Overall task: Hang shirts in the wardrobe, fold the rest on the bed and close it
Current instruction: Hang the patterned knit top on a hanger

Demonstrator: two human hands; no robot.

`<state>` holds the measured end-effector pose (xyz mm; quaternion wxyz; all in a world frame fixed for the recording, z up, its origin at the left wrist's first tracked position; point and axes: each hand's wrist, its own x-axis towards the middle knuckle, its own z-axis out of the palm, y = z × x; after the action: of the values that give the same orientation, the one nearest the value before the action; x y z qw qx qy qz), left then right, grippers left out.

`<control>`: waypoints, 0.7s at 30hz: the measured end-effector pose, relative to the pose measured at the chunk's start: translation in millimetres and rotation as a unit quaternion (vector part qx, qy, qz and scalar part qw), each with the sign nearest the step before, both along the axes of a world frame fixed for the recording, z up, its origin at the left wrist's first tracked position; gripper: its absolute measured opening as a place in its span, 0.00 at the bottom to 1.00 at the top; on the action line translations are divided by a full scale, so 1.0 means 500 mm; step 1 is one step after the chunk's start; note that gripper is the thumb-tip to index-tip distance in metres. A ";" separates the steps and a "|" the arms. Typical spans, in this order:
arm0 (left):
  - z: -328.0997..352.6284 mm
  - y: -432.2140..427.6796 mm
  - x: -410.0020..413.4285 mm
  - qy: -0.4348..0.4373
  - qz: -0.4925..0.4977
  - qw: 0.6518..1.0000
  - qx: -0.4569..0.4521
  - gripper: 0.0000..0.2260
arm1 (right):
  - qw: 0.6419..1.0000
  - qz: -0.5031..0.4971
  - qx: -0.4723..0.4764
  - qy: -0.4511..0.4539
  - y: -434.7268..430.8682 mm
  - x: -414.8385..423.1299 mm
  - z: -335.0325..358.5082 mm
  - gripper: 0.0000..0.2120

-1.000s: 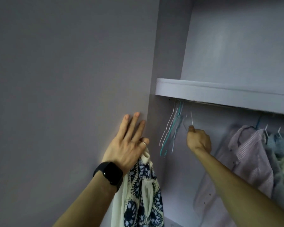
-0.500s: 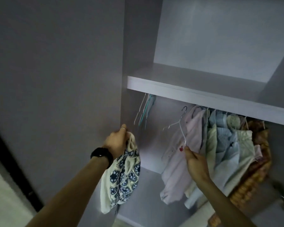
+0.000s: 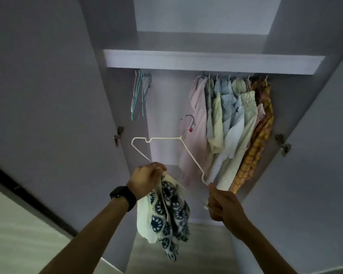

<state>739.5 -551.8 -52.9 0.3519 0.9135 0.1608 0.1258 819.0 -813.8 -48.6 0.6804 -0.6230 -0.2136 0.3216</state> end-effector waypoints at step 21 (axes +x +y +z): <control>-0.034 -0.074 -0.108 0.036 -0.158 0.935 0.315 0.13 | 0.992 0.105 -0.057 0.026 0.061 0.008 0.013 0.11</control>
<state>685.5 -589.0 -70.0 0.0558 0.9950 -0.0210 0.0796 823.2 -783.3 -41.9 0.6113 -0.6265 -0.2417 0.4189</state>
